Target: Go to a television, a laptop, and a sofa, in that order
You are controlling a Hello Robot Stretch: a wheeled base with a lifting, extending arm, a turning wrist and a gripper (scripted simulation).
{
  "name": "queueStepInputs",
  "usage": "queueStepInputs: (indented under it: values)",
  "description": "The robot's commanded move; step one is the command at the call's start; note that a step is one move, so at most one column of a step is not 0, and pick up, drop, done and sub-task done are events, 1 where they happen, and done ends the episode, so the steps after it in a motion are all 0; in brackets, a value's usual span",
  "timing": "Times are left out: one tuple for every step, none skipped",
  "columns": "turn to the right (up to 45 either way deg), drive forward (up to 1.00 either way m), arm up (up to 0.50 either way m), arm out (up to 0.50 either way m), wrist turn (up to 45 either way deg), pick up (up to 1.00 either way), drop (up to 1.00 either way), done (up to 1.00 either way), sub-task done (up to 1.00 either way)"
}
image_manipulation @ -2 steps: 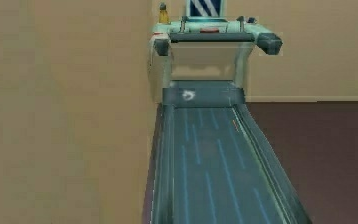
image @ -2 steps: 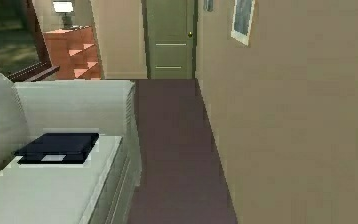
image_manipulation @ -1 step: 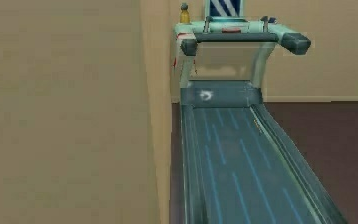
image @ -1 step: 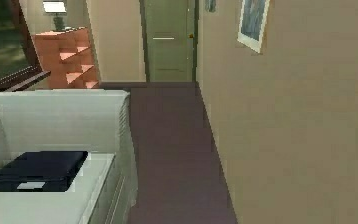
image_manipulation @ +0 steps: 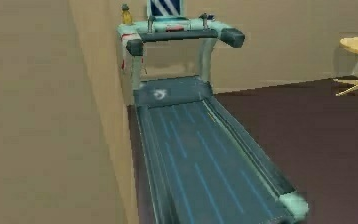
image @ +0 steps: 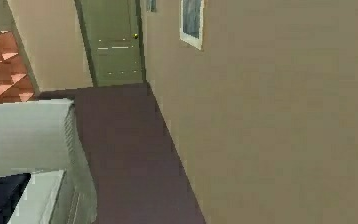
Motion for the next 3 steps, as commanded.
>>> queueStepInputs:
  values:
    - [0.0, 0.35, 0.0, 0.0, 0.0, 0.0, 0.0, 0.0, 0.0]
    - [-45.0, 0.0, 0.0, 0.0, 0.0, 0.0, 0.0, 0.0, 0.0]
    - [-27.0, 0.0, 0.0, 0.0, 0.0, 0.0, 0.0, 0.0, 0.0]
